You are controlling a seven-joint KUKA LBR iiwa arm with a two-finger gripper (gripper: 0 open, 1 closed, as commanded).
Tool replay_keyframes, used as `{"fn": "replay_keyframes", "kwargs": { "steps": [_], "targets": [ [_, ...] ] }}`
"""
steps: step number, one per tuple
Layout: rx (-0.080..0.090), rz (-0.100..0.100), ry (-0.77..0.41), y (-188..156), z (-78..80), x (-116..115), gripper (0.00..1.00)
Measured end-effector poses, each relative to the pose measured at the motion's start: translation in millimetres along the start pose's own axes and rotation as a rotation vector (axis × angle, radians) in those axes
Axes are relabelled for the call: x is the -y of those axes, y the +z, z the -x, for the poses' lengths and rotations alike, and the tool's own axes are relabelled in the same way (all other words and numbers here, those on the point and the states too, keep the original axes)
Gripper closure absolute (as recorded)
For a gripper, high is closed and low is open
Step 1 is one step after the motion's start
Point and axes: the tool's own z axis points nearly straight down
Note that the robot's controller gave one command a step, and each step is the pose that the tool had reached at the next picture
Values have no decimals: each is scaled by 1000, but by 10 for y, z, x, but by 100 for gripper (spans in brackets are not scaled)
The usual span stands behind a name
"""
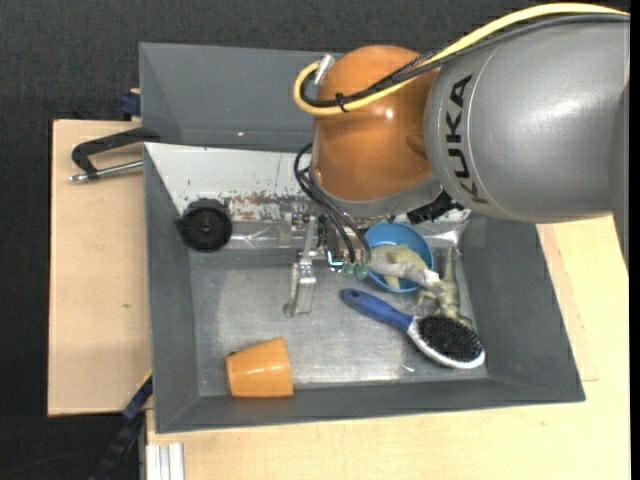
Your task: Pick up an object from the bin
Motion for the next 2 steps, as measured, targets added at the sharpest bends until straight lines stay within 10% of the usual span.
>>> {"fn": "replay_keyframes", "kwargs": {
  "steps": [1, 2],
  "targets": [
    [28, 2, -297, 1198, -310, -59, 0],
    [32, 5, -327, 1253, -322, -206, 0]
  ]
}}
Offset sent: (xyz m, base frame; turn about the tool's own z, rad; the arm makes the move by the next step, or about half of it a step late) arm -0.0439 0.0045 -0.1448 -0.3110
